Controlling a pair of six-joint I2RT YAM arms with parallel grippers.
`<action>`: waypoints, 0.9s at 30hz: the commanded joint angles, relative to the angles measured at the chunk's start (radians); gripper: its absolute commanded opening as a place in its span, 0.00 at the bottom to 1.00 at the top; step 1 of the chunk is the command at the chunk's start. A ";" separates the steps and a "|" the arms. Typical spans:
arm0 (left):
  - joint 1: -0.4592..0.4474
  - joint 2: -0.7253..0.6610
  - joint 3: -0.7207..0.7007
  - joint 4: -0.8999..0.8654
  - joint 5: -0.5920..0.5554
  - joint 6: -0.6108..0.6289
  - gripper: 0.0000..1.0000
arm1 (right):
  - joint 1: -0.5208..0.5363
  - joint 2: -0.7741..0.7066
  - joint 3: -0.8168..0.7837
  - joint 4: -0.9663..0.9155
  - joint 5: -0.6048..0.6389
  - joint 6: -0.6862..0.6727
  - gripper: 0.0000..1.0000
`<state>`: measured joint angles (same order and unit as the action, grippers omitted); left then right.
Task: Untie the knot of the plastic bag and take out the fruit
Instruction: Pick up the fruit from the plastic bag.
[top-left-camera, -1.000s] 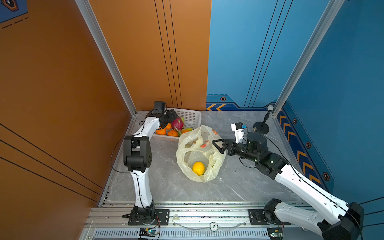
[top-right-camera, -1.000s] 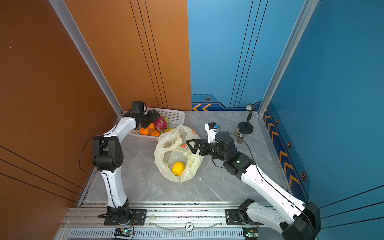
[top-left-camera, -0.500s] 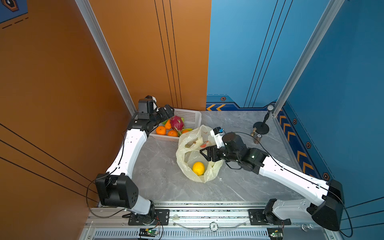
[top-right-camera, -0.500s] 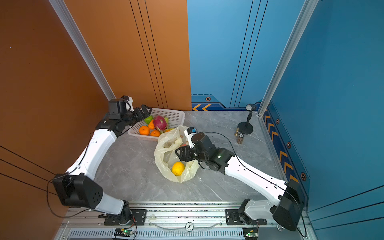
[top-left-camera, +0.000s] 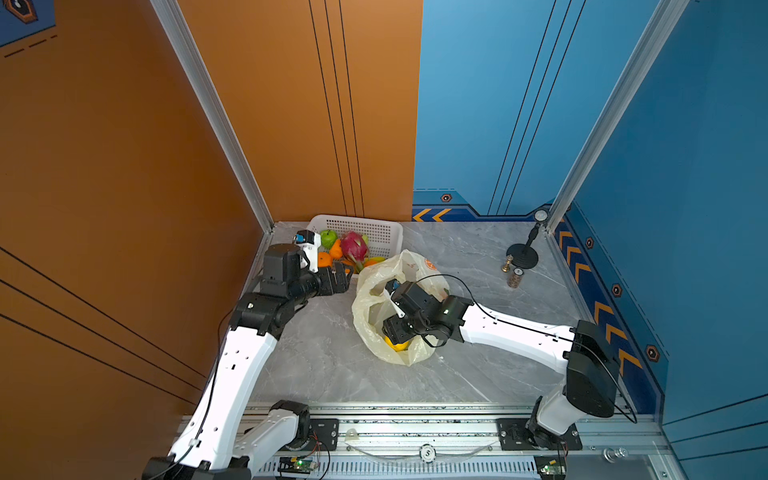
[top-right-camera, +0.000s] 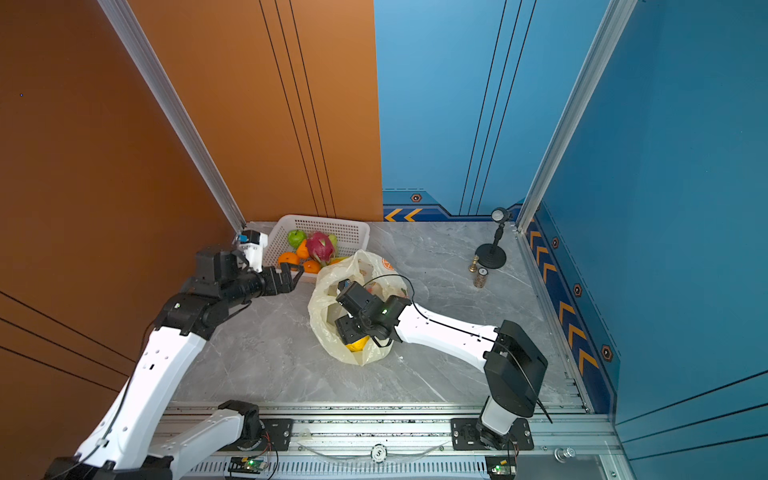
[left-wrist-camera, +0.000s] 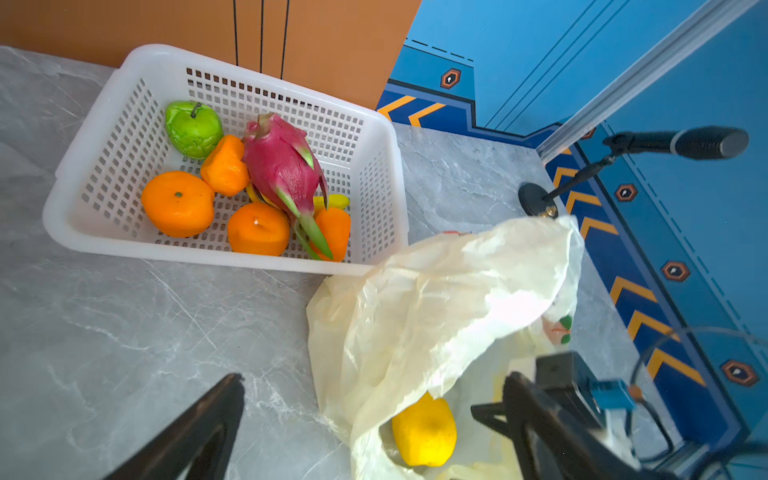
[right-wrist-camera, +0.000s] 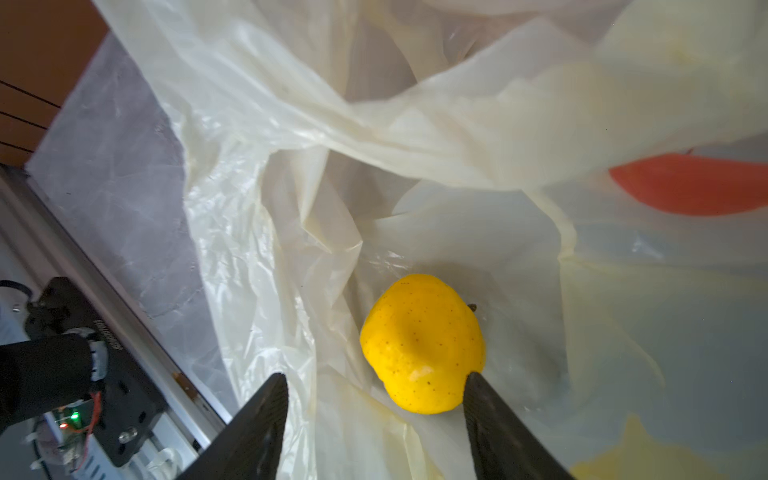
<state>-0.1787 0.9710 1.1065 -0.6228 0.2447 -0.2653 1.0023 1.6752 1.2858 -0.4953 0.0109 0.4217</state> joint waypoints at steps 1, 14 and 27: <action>-0.010 -0.082 -0.069 -0.028 0.078 0.206 0.99 | 0.001 0.031 0.032 -0.057 0.102 -0.014 0.67; -0.020 -0.279 -0.277 -0.117 0.309 0.692 0.97 | -0.011 0.180 0.067 -0.080 0.054 0.075 0.87; -0.056 -0.072 -0.330 0.082 0.224 0.465 0.97 | -0.010 0.189 0.042 -0.023 0.038 0.095 0.64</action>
<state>-0.2241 0.8845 0.7849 -0.6102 0.5037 0.2646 0.9985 1.8851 1.3289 -0.5232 0.0528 0.5095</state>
